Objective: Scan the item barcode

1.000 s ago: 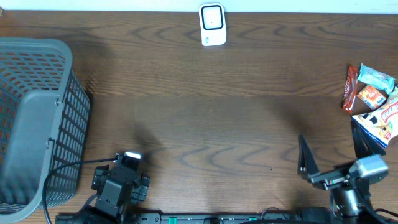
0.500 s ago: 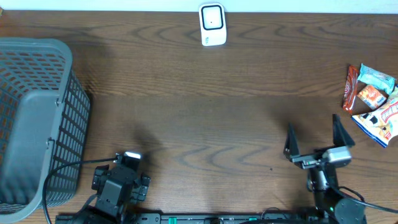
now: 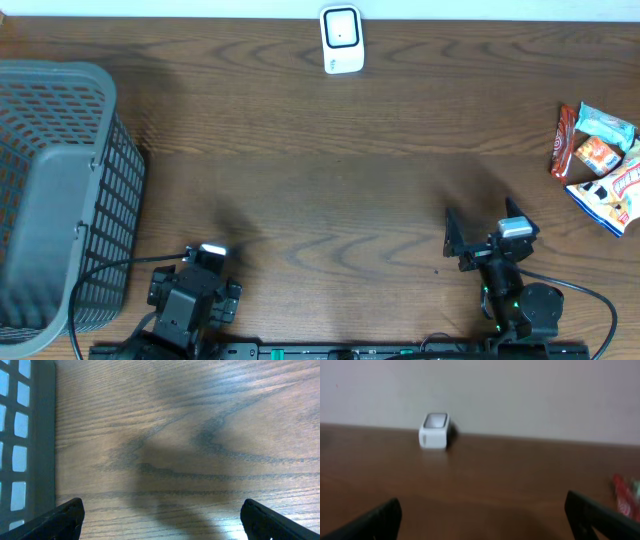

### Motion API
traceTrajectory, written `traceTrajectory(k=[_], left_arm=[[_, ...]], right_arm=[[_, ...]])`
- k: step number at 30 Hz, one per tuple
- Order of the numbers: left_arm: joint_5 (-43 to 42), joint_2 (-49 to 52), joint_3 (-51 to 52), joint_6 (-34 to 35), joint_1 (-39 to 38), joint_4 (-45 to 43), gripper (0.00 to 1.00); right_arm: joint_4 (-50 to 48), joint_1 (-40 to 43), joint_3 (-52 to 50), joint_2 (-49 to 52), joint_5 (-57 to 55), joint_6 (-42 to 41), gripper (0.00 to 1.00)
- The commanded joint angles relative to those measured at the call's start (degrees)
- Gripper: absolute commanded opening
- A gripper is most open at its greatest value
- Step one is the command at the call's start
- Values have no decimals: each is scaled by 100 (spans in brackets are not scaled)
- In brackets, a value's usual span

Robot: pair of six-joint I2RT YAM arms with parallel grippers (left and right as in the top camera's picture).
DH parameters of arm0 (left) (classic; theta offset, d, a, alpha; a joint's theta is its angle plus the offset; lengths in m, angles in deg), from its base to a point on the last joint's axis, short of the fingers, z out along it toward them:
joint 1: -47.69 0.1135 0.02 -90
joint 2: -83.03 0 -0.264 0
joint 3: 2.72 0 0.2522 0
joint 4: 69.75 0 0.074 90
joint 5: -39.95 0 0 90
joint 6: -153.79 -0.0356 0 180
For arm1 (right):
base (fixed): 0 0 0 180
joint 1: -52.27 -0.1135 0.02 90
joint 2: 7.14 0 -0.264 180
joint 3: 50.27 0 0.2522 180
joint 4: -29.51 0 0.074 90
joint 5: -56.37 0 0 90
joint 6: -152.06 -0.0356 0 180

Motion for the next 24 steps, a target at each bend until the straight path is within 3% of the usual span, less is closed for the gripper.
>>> traceTrajectory(k=[1, 24], left_arm=[[79, -31, -37, 70, -24, 72, 100], [74, -221, -31, 72, 48, 76, 100]], right_arm=[[33, 68, -4, -13, -22, 24, 99], [33, 68, -4, -4, -22, 24, 99]])
